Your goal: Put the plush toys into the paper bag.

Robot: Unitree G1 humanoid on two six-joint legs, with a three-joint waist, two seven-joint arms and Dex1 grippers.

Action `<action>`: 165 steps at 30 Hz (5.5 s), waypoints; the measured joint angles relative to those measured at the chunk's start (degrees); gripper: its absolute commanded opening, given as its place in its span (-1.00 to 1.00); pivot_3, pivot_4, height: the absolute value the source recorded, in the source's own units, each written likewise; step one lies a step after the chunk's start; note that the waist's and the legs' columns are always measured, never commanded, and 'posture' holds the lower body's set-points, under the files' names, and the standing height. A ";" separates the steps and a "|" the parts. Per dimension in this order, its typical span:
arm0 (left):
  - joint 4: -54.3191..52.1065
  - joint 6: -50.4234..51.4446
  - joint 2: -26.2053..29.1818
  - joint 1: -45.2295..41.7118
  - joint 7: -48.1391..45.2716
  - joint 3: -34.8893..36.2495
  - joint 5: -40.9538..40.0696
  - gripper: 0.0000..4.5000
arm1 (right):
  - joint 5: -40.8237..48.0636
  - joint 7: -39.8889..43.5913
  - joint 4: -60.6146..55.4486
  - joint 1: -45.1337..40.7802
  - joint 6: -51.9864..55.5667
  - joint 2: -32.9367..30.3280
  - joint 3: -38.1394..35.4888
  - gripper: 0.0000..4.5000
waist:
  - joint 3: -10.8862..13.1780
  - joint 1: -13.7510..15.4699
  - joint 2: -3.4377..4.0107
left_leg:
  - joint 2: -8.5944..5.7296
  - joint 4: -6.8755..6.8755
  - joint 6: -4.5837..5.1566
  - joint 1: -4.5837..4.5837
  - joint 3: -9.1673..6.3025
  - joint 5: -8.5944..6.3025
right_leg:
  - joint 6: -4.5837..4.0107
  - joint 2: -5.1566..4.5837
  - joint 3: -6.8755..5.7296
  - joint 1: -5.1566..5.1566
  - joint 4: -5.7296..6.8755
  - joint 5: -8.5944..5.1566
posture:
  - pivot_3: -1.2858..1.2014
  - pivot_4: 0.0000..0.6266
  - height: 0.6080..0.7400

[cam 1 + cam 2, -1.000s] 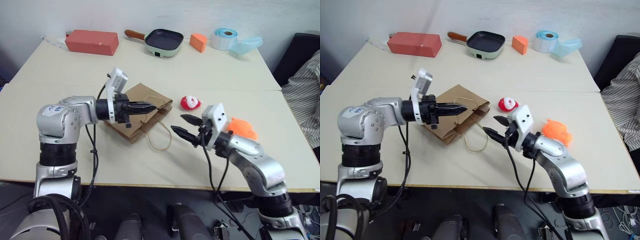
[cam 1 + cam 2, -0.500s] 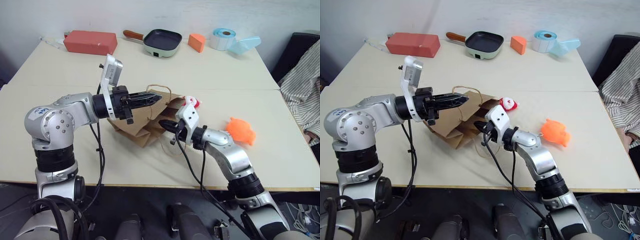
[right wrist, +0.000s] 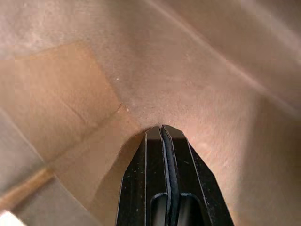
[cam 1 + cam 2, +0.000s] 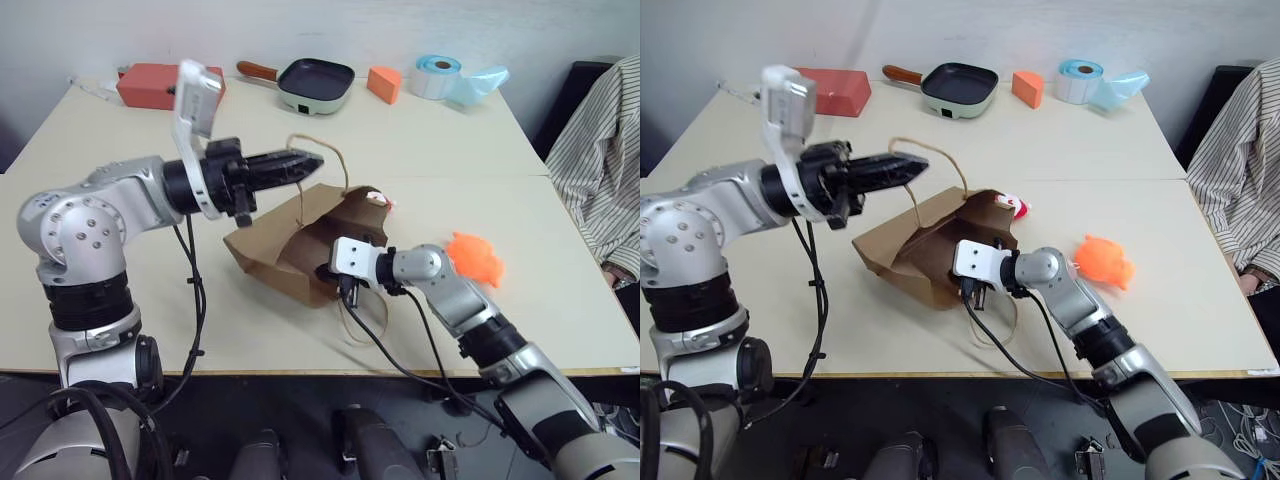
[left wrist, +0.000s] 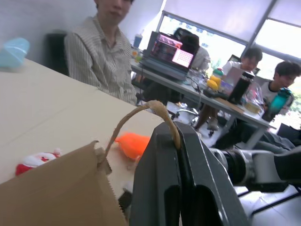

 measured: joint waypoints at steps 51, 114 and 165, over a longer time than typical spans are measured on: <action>6.53 -2.47 -0.04 -7.37 9.04 3.19 -10.66 -1.00 | 2.91 1.64 27.94 -10.49 8.34 21.26 -5.24 -0.99 | -0.07 -1.22 0.02 | 0.00 -0.13 -0.16 0.89 -0.12 0.09 | 0.00 -0.03 -0.07 0.92 -0.03 0.00 | 0.03 -0.52 1.00; 5.65 -9.84 6.14 3.18 -4.44 -5.64 -0.29 -1.00 | 18.37 -17.68 -32.48 43.44 29.60 -16.83 -44.36 0.99 | 0.01 2.90 0.01 | -0.09 -0.98 -0.05 1.01 0.04 0.07 | 0.01 0.16 0.36 0.96 -0.96 -0.01 | 0.03 -0.52 1.00; 2.73 -9.80 3.82 3.85 0.06 -2.46 -1.10 -1.00 | 4.31 5.68 -4.57 -10.46 4.47 -3.64 4.00 -0.96 | 0.04 1.34 0.05 | -0.04 -0.76 -0.02 0.80 -0.15 0.06 | 0.00 0.05 0.07 0.83 -0.83 0.00 | 0.03 -0.52 1.00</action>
